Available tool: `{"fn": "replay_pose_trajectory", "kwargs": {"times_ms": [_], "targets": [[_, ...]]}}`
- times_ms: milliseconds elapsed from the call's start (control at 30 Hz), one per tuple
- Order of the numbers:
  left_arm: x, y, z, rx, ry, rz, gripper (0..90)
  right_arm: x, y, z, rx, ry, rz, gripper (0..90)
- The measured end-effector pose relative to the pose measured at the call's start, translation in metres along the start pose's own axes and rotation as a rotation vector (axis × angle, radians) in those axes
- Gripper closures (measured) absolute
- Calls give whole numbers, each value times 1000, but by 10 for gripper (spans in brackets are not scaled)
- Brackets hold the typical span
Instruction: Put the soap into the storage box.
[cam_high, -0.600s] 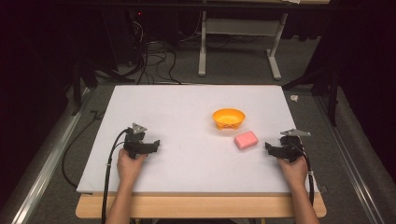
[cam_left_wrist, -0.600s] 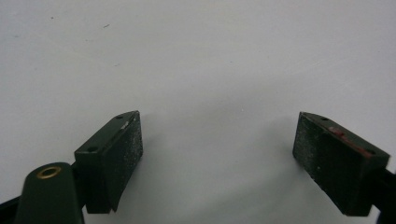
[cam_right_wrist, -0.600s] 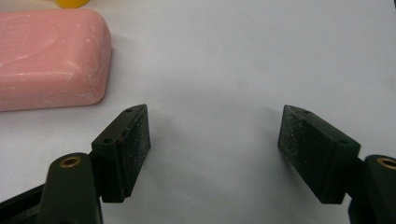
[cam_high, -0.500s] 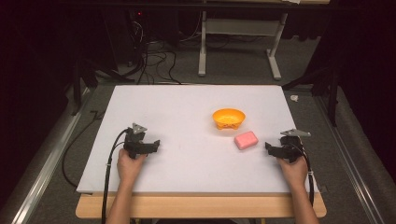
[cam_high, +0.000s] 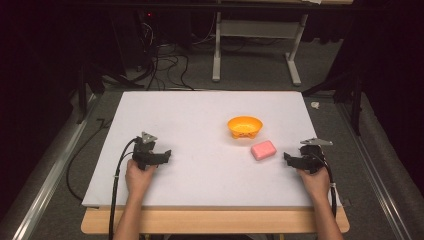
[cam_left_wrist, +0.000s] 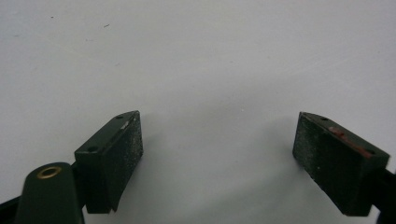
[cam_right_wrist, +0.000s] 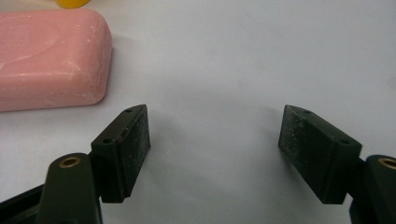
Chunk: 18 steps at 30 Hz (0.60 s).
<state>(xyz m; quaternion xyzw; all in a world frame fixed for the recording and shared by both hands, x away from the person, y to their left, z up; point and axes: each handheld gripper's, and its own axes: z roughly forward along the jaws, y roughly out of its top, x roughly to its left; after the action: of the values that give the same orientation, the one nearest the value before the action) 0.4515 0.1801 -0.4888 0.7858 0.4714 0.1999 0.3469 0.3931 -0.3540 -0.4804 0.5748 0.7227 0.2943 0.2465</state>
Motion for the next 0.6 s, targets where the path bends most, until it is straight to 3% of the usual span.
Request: {"fn": "replay_pose_trajectory", "kwargs": {"times_ms": [600], "targets": [[0, 0, 0, 1, 0, 2, 165, 2, 1, -2, 7, -6, -5, 255]]}}
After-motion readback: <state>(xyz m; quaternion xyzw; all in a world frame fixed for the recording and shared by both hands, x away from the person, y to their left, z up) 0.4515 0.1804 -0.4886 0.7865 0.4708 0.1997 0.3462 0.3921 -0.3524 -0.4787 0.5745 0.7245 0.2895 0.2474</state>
